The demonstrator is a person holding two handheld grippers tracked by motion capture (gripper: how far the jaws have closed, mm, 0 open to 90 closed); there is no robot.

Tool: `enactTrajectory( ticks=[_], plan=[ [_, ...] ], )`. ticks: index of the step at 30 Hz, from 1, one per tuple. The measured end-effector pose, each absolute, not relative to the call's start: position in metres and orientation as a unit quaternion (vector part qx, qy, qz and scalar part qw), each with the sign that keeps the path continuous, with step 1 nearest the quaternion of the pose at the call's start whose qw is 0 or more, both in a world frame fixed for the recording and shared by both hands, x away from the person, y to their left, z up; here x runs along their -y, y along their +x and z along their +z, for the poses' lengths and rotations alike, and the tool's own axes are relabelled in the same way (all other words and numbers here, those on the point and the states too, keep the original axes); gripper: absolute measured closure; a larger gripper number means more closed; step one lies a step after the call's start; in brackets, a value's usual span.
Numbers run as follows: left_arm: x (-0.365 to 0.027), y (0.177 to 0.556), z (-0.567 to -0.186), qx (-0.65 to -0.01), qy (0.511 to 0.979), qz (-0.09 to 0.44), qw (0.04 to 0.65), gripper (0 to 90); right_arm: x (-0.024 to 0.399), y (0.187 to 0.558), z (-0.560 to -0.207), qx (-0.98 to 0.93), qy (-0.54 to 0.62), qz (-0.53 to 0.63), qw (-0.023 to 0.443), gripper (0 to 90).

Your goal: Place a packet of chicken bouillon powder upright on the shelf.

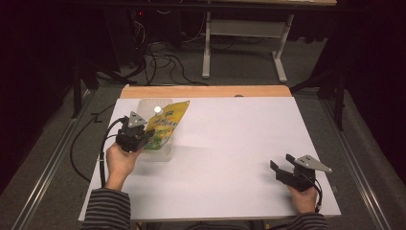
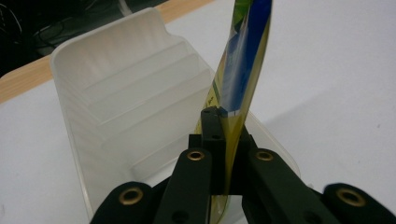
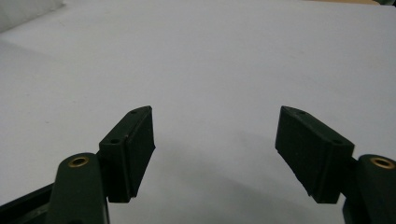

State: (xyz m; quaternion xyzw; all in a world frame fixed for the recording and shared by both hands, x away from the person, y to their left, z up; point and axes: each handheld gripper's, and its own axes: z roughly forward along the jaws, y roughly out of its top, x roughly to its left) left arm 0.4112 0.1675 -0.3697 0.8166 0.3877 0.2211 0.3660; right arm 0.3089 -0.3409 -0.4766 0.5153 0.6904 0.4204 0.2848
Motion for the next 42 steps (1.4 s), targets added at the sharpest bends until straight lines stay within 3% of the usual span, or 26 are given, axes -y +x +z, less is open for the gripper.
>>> enactTrajectory(
  ticks=[12, 42],
  plan=[
    [-0.171, 0.412, -0.383, -0.387, 0.792, 0.240, 0.406, 90.0, 0.341, 0.308, -0.477, -0.689, 0.516, 0.422, 0.285, 28.7],
    [-0.195, 0.403, -0.409, -0.418, 0.790, 0.211, 0.395, 89.7, 0.341, 0.308, -0.477, -0.689, 0.515, 0.422, 0.286, 28.8]
  ],
)
